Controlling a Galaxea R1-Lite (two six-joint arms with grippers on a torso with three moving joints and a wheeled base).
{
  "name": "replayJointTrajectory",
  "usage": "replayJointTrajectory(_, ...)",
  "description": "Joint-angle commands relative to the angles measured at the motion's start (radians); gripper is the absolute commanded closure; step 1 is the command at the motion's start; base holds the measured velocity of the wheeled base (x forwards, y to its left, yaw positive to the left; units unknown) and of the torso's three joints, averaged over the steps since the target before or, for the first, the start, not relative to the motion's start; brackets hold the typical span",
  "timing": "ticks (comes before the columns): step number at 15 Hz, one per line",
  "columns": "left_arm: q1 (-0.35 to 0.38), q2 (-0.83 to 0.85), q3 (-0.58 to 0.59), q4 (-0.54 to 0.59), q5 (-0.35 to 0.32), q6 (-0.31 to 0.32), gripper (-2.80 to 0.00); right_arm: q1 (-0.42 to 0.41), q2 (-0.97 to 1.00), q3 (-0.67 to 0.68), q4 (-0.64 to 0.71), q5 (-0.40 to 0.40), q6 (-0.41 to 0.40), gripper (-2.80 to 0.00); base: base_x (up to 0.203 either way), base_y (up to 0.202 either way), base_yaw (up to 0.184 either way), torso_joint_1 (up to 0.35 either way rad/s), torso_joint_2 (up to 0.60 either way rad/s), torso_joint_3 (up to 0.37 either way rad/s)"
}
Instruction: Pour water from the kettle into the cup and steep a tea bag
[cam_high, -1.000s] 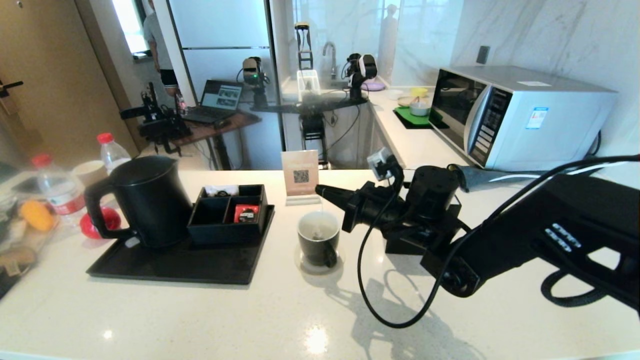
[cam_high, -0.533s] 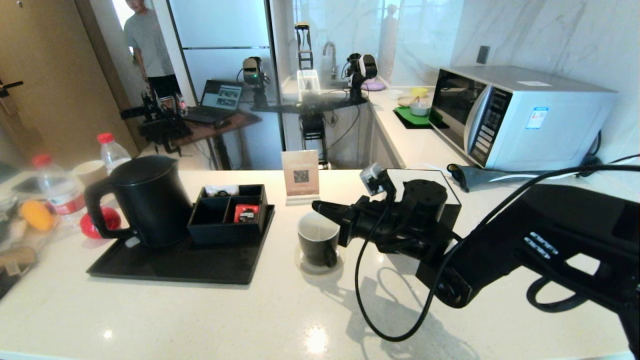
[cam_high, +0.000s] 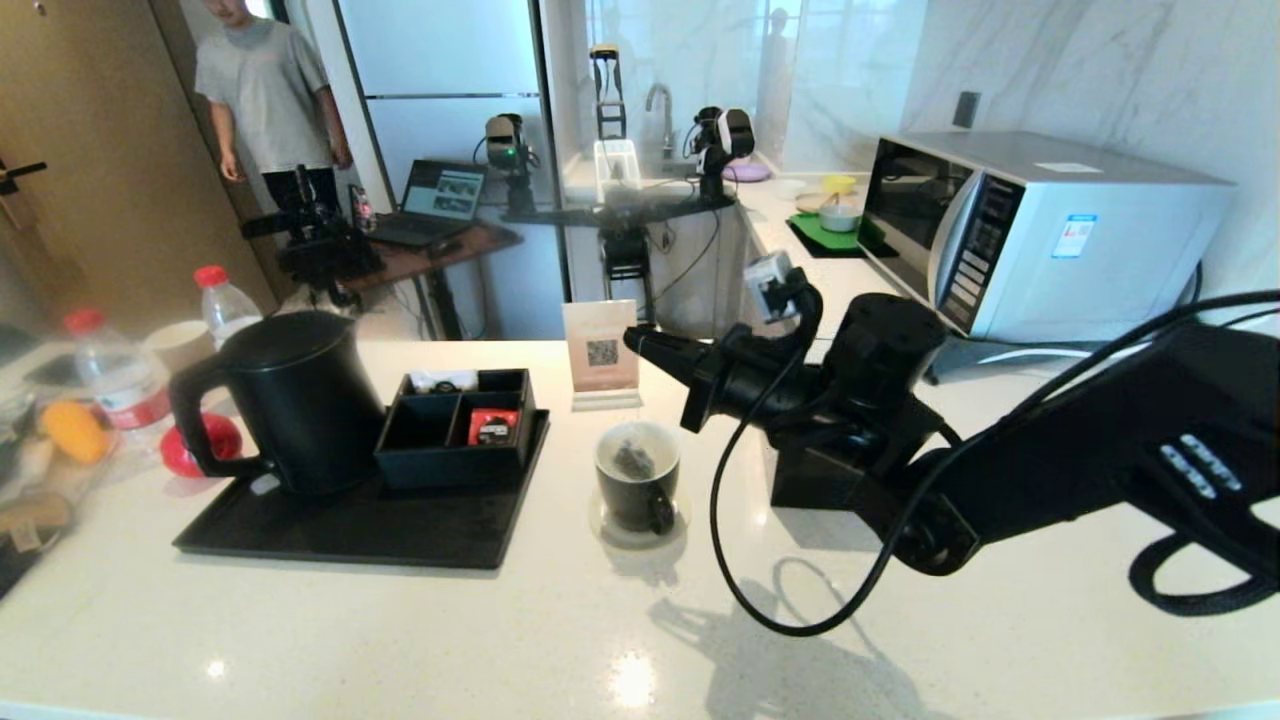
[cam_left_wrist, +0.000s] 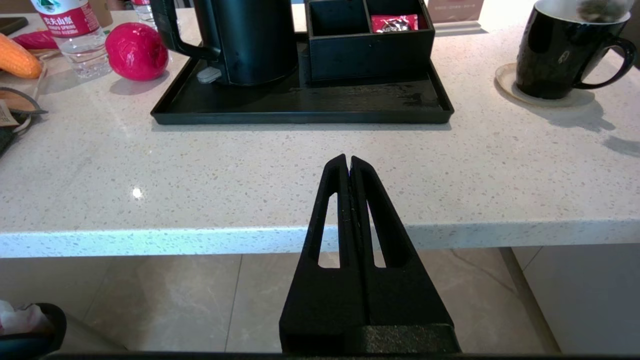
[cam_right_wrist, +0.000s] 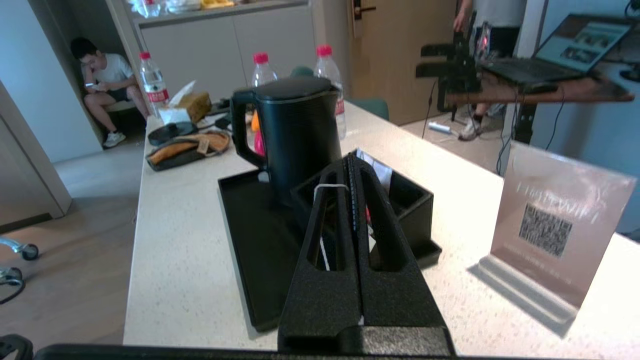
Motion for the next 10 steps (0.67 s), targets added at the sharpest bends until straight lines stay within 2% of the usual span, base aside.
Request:
replayJointTrajectory(1,0.0,0.0,0.0,0.0,0.0,0.0,0.0,-0.001,-0.039,0.023,-0.007,0.003,0.001,0.0,0.0,0.0,0.0,0.0,0.0,0.0)
replayJointTrajectory(6,0.0,0.0,0.0,0.0,0.0,0.0,0.0,-0.002,-0.073,0.121,-0.033,0.003,-0.001,0.0,0.0,0.0,0.0,0.0,0.0,0.0)
replayJointTrajectory(10,0.0,0.0,0.0,0.0,0.0,0.0,0.0,-0.002,-0.091,0.148,-0.037,0.003,-0.001,0.0,0.0,0.0,0.0,0.0,0.0,0.0)
